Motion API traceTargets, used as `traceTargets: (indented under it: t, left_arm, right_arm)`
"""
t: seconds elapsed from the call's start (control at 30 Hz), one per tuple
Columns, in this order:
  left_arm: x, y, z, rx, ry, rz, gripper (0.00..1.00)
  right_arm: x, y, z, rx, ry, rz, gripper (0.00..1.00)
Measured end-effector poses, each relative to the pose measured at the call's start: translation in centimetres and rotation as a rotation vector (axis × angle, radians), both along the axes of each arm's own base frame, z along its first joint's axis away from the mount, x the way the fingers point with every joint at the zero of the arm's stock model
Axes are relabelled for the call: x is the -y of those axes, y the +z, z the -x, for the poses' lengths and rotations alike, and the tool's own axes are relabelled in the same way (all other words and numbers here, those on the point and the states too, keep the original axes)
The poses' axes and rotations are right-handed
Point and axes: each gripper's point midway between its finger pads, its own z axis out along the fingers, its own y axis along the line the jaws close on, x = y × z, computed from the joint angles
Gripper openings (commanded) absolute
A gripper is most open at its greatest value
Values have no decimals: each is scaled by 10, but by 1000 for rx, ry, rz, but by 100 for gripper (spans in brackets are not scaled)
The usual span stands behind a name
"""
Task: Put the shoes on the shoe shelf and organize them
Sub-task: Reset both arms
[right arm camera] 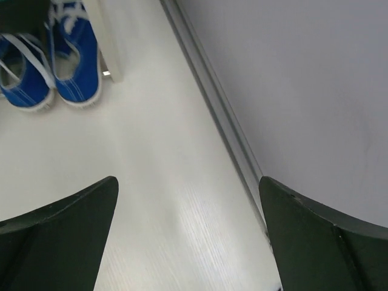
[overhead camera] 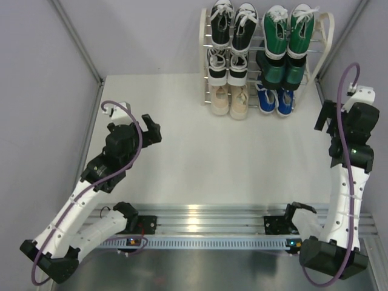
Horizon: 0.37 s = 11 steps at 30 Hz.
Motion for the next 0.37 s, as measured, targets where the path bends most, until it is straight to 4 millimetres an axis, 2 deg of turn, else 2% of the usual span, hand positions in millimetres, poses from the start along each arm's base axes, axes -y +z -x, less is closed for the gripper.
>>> traceTargets:
  t: [0.1,0.2,0.27,0.37]
  left_arm:
    - [-3,-1,4,-7,3,-1,98]
    - [-6,1,10,-2,7,9,98]
    - [-8,4,14,5,8,18,98]
    - [-11,7,18,15,13,30,98]
  right_arm:
    - [8,-34,8,-87,-47,3,99]
    - [6,-63,14,-167,-37,-8,99]
    - [4,-71,16,-194,-16,-10,100]
    - [-3,-71,12,-191,39,-6,99]
